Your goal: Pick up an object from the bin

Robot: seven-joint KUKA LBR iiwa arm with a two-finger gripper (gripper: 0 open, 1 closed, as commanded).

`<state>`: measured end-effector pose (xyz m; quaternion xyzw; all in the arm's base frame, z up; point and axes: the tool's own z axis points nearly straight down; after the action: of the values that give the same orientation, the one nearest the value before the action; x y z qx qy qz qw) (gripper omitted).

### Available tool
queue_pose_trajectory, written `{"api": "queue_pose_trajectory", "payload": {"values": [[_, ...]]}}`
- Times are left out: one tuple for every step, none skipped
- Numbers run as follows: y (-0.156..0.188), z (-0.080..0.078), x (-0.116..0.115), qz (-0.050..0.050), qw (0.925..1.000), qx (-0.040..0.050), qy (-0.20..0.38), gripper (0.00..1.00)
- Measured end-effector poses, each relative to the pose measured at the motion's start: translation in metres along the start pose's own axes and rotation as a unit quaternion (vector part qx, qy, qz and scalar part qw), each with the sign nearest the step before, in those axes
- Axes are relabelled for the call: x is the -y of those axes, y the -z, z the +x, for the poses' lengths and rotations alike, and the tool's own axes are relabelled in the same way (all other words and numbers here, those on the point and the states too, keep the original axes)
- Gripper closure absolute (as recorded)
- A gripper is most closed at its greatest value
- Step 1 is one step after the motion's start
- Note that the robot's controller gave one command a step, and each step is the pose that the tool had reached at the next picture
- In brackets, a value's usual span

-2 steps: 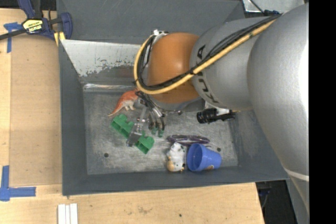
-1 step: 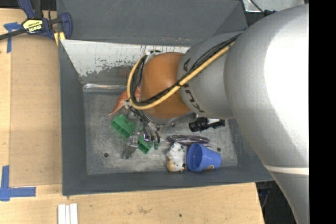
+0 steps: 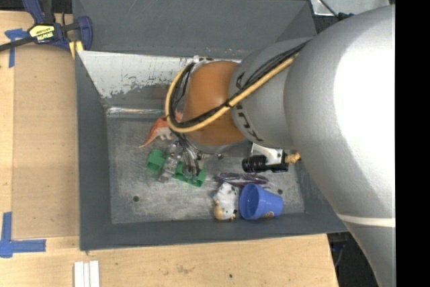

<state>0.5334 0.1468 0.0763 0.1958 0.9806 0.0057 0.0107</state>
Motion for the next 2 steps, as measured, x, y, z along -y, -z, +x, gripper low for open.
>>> {"api": "queue_pose_trajectory", "payload": {"values": [[0.0000,0.0000,0.0000,0.000,1.0000,0.0000,0.000,1.00],[0.0032,0.0014,0.0012,0.003,1.0000,-0.0037,0.000,1.00]]}}
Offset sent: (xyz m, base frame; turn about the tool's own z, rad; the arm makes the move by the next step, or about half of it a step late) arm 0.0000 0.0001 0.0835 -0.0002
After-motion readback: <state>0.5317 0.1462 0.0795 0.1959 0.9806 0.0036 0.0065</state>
